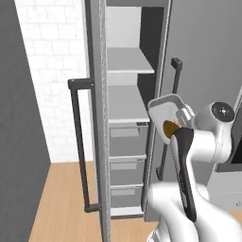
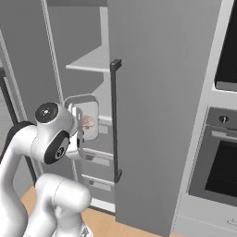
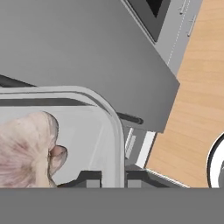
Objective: Take the meat container that has the chicken drumstick and place it on the second highest rack of the freezer. Then take the vegetable container that has the garlic and avocado and place it on the highest rack of the freezer.
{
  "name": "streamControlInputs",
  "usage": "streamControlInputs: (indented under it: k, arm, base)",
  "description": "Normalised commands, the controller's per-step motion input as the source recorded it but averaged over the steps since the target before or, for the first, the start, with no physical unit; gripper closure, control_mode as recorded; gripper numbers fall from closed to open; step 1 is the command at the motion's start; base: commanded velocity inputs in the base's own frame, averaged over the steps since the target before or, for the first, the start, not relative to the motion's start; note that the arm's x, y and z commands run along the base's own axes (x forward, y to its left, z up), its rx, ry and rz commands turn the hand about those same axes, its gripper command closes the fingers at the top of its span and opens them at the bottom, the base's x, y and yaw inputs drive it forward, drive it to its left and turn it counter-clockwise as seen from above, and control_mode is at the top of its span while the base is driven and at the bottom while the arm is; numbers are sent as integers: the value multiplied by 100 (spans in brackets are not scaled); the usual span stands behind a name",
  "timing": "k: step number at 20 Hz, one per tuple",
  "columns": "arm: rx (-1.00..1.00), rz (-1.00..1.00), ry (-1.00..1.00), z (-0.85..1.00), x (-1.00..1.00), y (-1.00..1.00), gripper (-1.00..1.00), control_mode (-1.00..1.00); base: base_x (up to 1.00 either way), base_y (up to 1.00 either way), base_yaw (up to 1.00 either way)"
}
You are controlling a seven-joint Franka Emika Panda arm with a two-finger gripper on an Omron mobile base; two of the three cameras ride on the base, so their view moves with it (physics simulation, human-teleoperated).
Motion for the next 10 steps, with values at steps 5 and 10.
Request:
streamControlInputs:
  k: [5,10]
  arm:
    - [0,0,0,0,0,0,100,100]
    - [0,0,0,0,0,0,100,100]
  base:
    - [35,21,-12]
    - [49,55,-13]
